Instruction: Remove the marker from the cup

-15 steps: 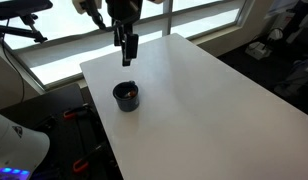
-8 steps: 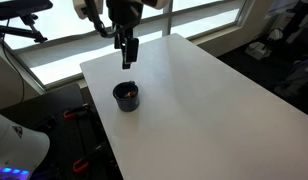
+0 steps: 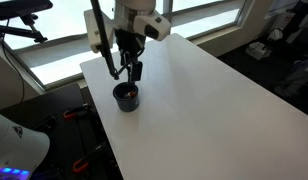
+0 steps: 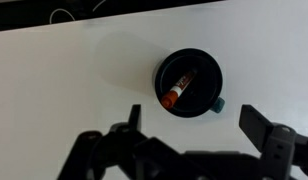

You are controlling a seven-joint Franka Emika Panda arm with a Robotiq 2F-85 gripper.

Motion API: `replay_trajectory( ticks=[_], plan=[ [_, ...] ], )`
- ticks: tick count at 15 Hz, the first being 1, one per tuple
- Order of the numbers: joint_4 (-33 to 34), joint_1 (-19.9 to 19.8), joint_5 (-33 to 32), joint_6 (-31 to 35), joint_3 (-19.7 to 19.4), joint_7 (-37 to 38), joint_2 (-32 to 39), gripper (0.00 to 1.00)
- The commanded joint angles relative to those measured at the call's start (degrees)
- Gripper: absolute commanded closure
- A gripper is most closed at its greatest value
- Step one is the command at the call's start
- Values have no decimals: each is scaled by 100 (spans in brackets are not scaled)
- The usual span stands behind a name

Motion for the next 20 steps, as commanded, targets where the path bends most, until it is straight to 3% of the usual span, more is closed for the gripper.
replay_trajectory(
  ticks=[1,5,12,20],
  plan=[
    [-159,28,252,631,-34,-359,311,0],
    [-206,33,509,1053,6,-662,821,0],
    [-155,-18,384,946,25,-551,885,0],
    [-209,14,407,1392,120,-599,1332,0]
  ],
)
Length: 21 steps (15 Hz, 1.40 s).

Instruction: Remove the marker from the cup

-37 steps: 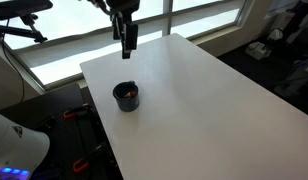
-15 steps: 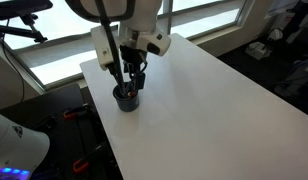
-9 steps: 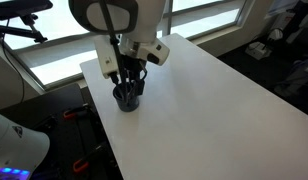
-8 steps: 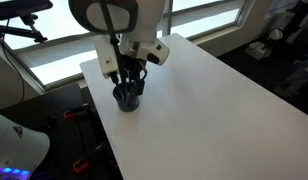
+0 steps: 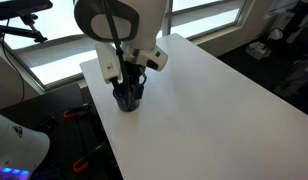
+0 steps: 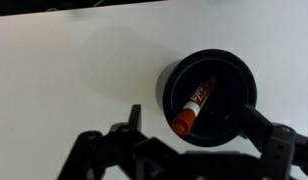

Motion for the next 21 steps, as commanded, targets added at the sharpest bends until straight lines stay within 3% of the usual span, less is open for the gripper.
replay_trajectory(
  ticks=[1,4,5,7,12,16,17,18,19,21],
  plan=[
    [-45,1,38,306,96,-74,178,0],
    [-39,-14,82,540,144,-175,341,0],
    [-43,-21,115,623,160,-250,398,25],
    [-38,-35,126,777,188,-329,527,32],
    [-10,-62,47,943,260,-300,836,73],
    [10,-87,-23,984,259,-237,947,100],
    [16,-84,-56,956,252,-203,952,67],
    [26,-69,-119,933,233,-139,942,61],
    [18,-96,-60,854,246,-189,882,83],
    [18,-98,-72,854,248,-188,907,70]
  ],
)
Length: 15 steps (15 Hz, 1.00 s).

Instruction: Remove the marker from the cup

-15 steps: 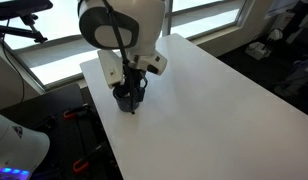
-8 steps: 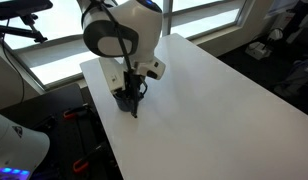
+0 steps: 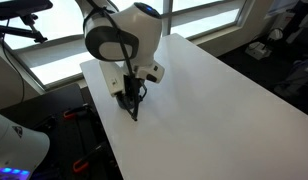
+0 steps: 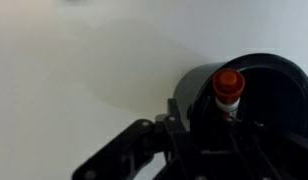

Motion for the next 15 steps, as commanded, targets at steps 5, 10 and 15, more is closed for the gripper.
replay_trajectory(
  ticks=[5,10,15],
  plan=[
    [7,-78,-39,-7,70,24,13,61],
    [-12,-50,-99,32,61,88,-27,21],
    [-39,9,-139,-79,92,176,-268,0]
  ],
)
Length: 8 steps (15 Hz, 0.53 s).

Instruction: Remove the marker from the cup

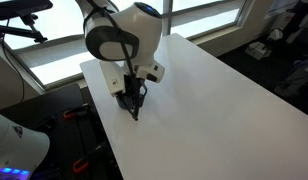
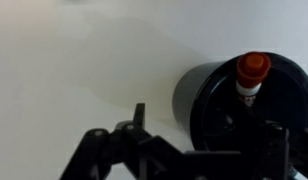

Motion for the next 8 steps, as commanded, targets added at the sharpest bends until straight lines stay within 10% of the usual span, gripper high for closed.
replay_trajectory(
  ticks=[1,8],
  plan=[
    [-58,30,-132,-116,95,187,-345,0],
    [-32,165,-58,-804,250,269,-1116,0]
  ],
)
